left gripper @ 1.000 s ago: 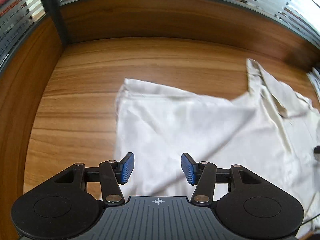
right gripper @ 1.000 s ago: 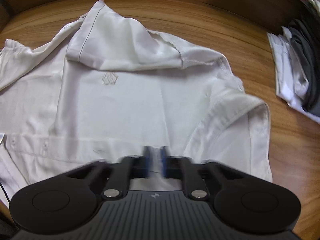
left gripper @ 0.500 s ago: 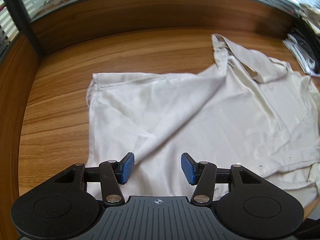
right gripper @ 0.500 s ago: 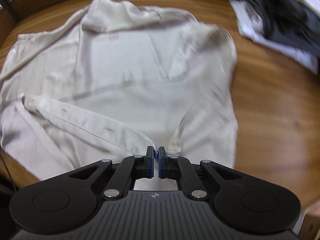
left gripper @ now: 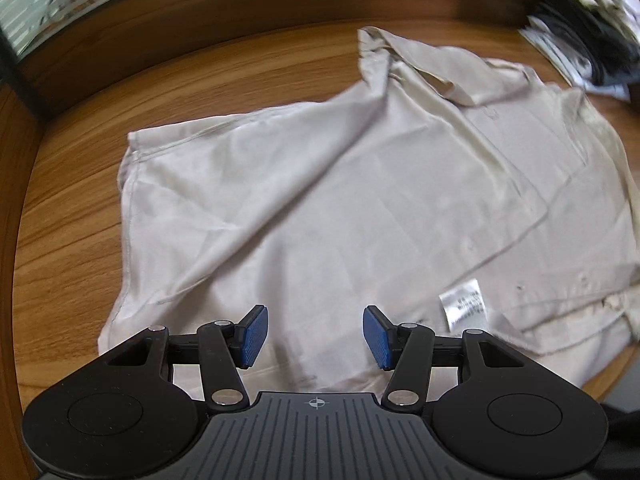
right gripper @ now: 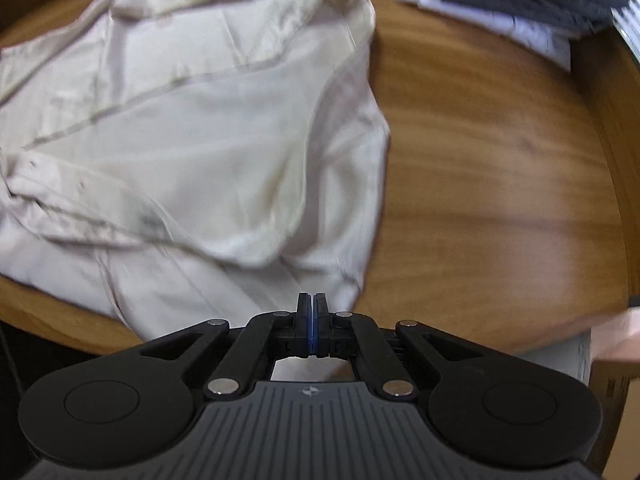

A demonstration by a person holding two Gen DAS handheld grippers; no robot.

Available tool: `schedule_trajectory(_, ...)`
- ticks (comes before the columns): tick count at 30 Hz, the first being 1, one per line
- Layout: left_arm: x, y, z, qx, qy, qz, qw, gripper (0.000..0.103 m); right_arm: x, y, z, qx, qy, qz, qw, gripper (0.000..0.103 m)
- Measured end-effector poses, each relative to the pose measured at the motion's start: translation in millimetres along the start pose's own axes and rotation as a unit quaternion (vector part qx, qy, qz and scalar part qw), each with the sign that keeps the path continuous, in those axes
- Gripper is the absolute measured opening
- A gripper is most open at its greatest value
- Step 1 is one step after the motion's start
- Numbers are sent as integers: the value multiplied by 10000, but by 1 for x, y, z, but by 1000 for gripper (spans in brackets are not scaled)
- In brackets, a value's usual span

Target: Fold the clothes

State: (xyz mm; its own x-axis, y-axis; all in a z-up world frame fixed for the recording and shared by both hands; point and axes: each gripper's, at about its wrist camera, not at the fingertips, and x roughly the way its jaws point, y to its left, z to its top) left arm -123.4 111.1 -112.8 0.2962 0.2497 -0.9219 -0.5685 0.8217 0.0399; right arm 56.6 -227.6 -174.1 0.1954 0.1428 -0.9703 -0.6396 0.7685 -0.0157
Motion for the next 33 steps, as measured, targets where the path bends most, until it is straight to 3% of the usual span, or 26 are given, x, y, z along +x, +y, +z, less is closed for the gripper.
schedule_trajectory(5, 3, -19, 7, 227, -48, -202, 9995, 60, -5, 11, 34, -164, -321, 199, 9992, 4)
schedule_trajectory(10, 15, -48, 17, 564, -53, -462, 9973, 60, 3, 30, 69, -400, -538, 323, 9972, 24)
schedule_trajectory(17, 32, -82, 26, 971, -10, -674, 9930, 60, 19, 51, 102, -589, -622, 470, 9952, 29)
schedule_trajectory(27, 58, -98, 39, 1094, 121, -699, 9915, 58, 36, 67, 129, -701, -531, 635, 9941, 35)
schedule_trajectory(29, 59, -97, 42, 1115, 68, -659, 9916, 48, 38, 69, 131, -742, -485, 672, 9938, 35)
schedule_trajectory(31, 55, -92, 49, 1051, -39, -605, 9926, 19, 40, 73, 133, -825, -450, 707, 9931, 35)
schedule_trajectory(33, 51, -86, 57, 957, -152, -556, 9937, 13, 41, 77, 135, -909, -426, 735, 9922, 36)
